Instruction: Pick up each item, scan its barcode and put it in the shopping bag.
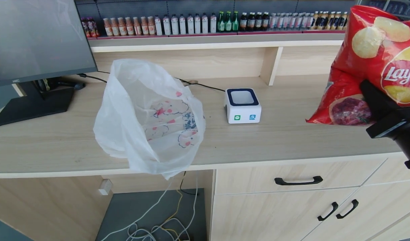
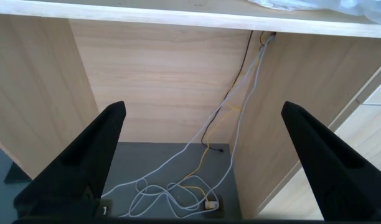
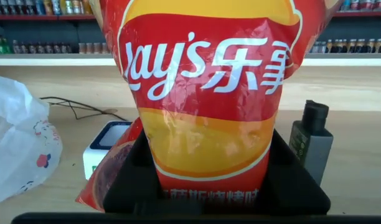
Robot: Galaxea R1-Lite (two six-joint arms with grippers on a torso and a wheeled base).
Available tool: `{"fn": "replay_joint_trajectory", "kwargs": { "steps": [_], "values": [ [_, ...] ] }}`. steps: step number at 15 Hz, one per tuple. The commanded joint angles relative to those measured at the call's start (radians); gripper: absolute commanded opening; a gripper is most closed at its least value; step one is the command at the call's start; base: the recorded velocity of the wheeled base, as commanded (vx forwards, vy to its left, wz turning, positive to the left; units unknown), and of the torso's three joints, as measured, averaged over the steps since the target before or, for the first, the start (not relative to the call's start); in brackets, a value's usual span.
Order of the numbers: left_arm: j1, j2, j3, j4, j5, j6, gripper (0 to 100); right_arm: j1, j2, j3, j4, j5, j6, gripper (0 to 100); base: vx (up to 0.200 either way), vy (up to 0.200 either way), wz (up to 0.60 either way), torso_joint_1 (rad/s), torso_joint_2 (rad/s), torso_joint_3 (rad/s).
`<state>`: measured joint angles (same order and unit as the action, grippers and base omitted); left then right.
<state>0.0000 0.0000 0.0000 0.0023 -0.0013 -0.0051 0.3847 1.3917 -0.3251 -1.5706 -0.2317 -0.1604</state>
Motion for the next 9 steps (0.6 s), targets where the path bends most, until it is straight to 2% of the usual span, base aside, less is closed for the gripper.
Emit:
{"fn": "replay_joint_trajectory", "kwargs": {
  "steps": [1,6,9],
  "values": [
    [0.000,0.000,0.000,-0.002,0.000,0.001,100,0.008,0.001,0.005,0.000,0.000,-0.001,0,0.000,0.200,0.00,-0.002,0.00,0.002],
    [0.000,0.000,0.000,-0.002,0.000,0.005,100,0.026,0.043,-0.029,0.000,0.000,-0.004,0,0.000,0.000,0.00,0.000,0.00,0.000],
    [0.000,0.000,0.000,-0.002,0.000,0.005,100,0.056,0.132,-0.140,0.000,0.000,-0.005,0,0.000,0.000,0.00,0.000,0.00,0.000]
  ]
}}
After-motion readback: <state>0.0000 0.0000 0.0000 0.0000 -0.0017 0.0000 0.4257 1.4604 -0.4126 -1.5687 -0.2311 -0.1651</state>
